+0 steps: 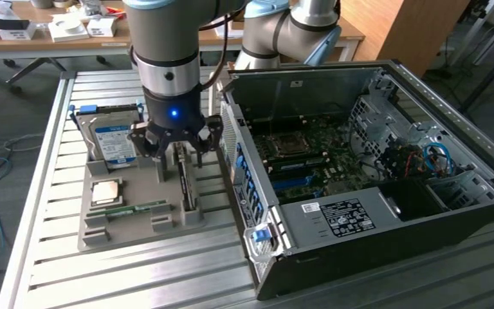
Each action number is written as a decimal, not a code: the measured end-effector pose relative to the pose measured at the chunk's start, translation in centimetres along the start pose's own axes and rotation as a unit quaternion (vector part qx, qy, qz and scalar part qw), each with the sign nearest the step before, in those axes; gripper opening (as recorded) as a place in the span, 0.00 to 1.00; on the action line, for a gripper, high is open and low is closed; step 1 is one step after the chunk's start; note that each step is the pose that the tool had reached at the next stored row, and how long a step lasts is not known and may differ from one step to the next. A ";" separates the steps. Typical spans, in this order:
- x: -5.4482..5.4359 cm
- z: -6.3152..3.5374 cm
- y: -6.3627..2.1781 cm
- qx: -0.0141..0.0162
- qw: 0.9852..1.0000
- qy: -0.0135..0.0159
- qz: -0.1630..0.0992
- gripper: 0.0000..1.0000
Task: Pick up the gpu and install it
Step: 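Pick up the gpu and move the gpu toward the slot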
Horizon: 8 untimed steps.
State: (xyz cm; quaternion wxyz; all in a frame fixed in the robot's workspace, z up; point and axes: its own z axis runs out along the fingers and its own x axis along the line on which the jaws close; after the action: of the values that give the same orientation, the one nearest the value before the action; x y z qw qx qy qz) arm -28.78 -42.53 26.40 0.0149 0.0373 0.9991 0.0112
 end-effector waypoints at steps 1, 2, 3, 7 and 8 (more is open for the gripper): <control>0.0 0.15 0.00 0.000 1.000 0.000 0.000 0.65; 0.0 0.29 -0.01 0.000 1.000 0.000 0.000 0.65; 0.0 0.44 -0.01 0.000 1.000 0.000 0.000 0.65; 0.0 1.04 -0.02 0.000 1.000 0.000 0.000 0.65; 0.0 1.16 -0.02 0.000 1.000 0.000 0.000 0.65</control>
State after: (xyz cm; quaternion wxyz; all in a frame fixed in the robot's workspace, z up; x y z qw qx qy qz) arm -28.78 -42.53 25.23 0.0149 0.0373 0.9991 0.0112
